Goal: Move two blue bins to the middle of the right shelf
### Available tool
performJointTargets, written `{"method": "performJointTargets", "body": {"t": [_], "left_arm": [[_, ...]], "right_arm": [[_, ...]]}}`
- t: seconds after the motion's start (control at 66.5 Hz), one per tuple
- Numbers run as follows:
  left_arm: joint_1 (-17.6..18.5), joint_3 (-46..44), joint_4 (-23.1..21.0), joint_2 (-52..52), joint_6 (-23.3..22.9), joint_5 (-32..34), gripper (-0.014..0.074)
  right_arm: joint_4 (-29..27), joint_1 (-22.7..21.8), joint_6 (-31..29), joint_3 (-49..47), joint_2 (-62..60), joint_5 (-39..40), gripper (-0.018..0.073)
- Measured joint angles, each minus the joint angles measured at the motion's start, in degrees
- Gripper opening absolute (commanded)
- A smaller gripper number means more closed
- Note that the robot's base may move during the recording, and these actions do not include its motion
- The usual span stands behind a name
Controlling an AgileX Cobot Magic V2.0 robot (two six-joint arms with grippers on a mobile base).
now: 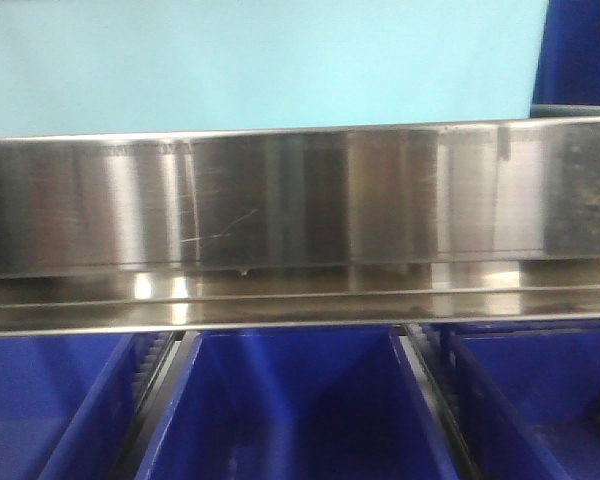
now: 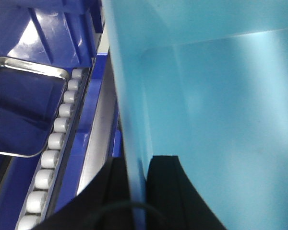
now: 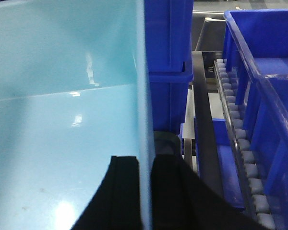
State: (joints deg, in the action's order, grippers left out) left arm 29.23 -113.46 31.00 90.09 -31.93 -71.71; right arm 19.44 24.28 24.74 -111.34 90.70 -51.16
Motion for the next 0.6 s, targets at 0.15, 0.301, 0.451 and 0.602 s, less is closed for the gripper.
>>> {"method": "performJointTargets", "body": {"t": [0.15, 0.301, 0.451, 0.602], "left_arm": [[0.0, 0.0, 0.0, 0.0, 0.0, 0.0, -0.0111], [0.0, 0.0, 0.0, 0.0, 0.0, 0.0, -0.0111], [0.0, 0.0, 0.0, 0.0, 0.0, 0.0, -0.0111], [0.0, 0.0, 0.0, 0.0, 0.0, 0.0, -0.0111]], "right_arm": [[0.0, 0.0, 0.0, 0.0, 0.0, 0.0, -0.0162], [0.0, 0.0, 0.0, 0.0, 0.0, 0.0, -0.0162], [0.0, 0.0, 0.0, 0.0, 0.0, 0.0, -0.0162], [0.0, 0.0, 0.0, 0.0, 0.0, 0.0, -0.0162]]}}
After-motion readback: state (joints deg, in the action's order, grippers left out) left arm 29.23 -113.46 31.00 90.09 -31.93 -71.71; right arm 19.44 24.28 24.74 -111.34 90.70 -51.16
